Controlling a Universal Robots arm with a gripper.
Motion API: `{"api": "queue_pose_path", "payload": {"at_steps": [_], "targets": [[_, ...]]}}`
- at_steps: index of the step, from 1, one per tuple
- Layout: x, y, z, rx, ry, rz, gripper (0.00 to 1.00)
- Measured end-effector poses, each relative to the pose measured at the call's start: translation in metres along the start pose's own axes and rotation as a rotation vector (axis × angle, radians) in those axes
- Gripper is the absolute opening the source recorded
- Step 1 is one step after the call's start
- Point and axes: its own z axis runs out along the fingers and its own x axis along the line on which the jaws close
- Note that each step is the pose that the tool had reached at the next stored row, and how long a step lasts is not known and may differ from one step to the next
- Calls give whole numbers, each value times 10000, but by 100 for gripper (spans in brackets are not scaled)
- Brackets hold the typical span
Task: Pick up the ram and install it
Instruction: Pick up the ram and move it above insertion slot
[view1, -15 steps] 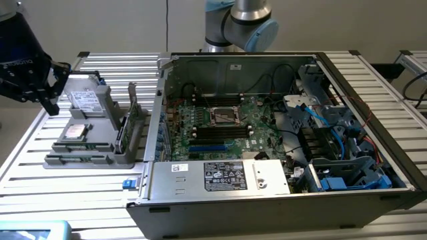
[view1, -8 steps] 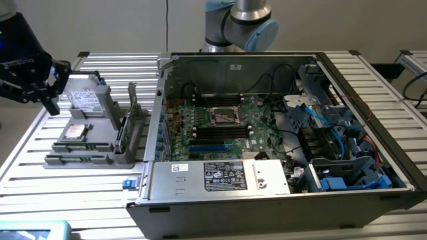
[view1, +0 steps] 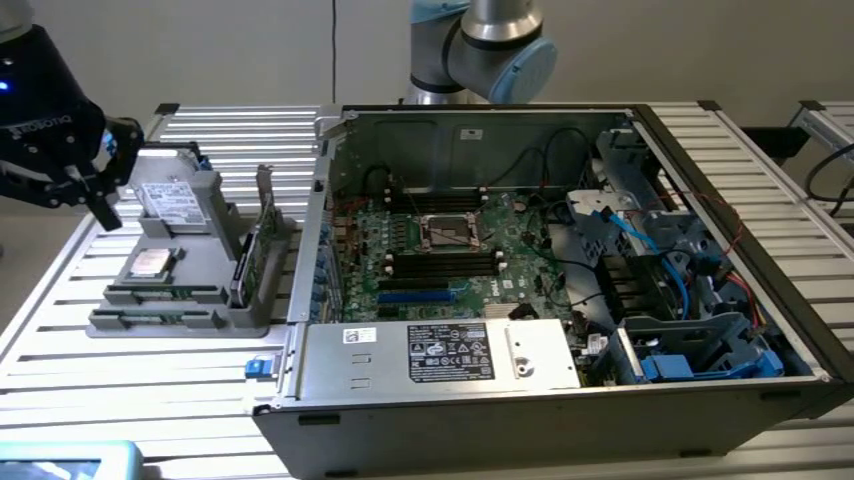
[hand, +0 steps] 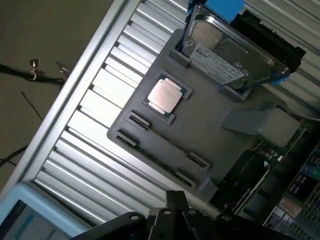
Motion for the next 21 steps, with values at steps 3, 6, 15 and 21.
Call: {"api": "queue_pose_path", "payload": {"at_steps": [3, 6, 15, 21], "targets": [[0, 0, 2, -6, -30, -551, 11], [0, 0, 5, -12, -59, -1095, 11], [0, 0, 12, -29, -145, -2728, 11], [0, 1, 16, -40, -204, -3821, 11]]}}
